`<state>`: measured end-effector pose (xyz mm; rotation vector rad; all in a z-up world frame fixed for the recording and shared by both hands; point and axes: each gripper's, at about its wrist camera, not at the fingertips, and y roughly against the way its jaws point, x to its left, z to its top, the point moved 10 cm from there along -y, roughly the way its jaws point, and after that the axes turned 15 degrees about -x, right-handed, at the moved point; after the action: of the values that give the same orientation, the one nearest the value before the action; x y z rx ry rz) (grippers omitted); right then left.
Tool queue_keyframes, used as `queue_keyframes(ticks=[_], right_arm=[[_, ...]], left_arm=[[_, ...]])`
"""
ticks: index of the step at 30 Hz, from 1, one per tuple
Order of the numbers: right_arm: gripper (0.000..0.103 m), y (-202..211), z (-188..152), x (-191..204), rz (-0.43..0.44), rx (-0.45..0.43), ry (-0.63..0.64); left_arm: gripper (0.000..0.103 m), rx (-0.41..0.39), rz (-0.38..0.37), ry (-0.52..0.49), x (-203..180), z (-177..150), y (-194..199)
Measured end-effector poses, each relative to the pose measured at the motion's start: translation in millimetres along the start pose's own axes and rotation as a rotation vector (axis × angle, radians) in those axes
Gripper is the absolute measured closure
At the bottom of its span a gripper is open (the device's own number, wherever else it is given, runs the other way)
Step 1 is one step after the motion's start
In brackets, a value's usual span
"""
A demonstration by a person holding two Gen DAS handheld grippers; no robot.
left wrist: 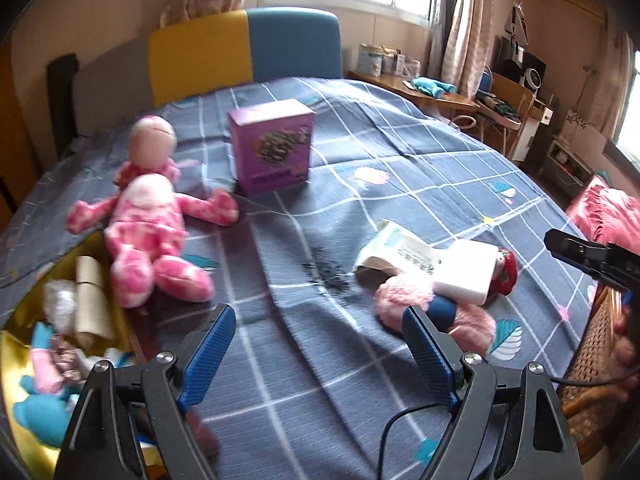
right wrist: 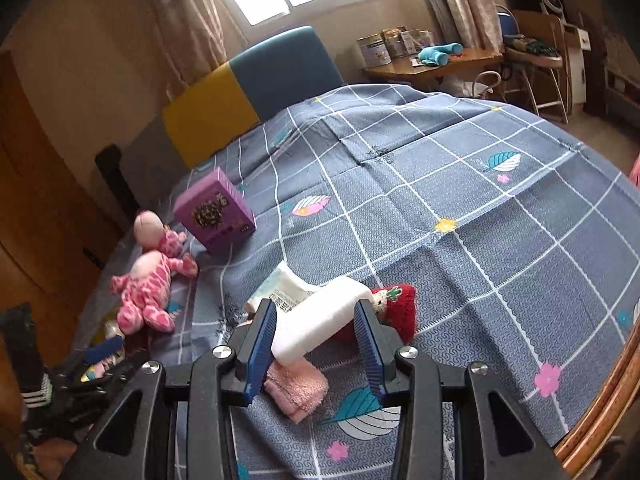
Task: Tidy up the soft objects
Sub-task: 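Move both tools back toward the items on the bed, then grasp the white foam sponge block with the left tool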
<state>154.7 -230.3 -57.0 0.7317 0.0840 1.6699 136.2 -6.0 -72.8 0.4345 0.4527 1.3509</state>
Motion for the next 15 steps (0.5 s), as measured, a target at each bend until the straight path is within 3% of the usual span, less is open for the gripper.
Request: queue_keyframes(ticks=[6, 15], right_arm=[[0.062, 0, 1, -6, 0.015, 0.003, -0.057], [0.062, 0, -1, -4, 0.033, 0.006, -0.054]], left_arm=[[0.018, 0.09, -0.078, 0.086, -20, -9, -30], [0.021, 0.205, -0.168, 0.093, -61, -37, -51]])
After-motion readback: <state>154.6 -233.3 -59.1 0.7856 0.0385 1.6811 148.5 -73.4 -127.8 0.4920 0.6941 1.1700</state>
